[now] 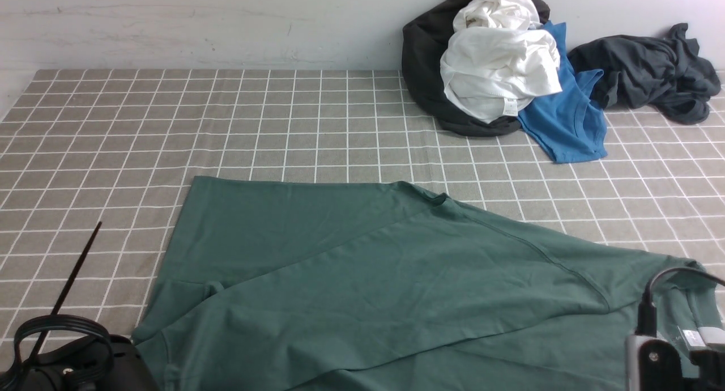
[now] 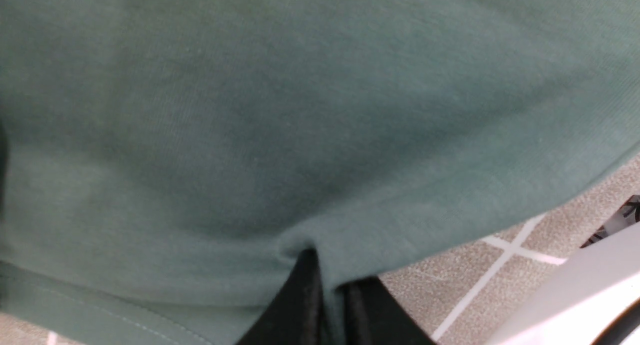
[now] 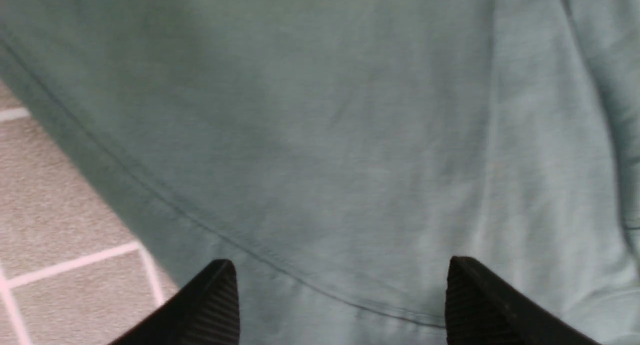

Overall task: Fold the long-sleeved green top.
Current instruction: Use both arms simultaneously to clamp the lower edge of the clothing fabric, then use both arms to drag the lower edge of the fabric forward and fold it over the upper edge, then use the right arm to clamp the right edge of the fabric, then use the right arm to drag the right edge of the fabric to the left and folds it over the left edge

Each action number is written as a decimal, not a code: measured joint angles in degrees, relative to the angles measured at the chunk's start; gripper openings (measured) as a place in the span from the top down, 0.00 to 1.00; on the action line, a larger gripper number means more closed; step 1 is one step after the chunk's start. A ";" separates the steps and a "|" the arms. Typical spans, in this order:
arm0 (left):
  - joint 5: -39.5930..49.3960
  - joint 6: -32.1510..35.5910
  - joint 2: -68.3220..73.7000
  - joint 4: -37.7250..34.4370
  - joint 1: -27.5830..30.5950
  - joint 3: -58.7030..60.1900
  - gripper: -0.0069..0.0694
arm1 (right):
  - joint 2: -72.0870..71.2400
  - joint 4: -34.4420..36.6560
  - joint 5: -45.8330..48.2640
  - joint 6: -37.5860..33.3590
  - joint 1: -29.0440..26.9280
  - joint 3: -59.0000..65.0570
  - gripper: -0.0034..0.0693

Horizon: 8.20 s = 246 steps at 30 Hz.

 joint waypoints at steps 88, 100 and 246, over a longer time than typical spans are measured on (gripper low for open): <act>7.07 18.27 43.47 -1.50 40.26 -72.63 0.89 | 63.93 11.34 10.71 -8.68 -21.16 -70.98 0.95; 3.15 17.61 45.81 -1.15 41.24 -73.39 0.62 | 67.24 10.04 2.92 -2.22 -21.16 -71.01 0.81; -5.75 7.82 -11.64 -15.34 40.81 -26.22 0.92 | 30.16 12.33 19.20 33.50 -29.32 -69.46 0.87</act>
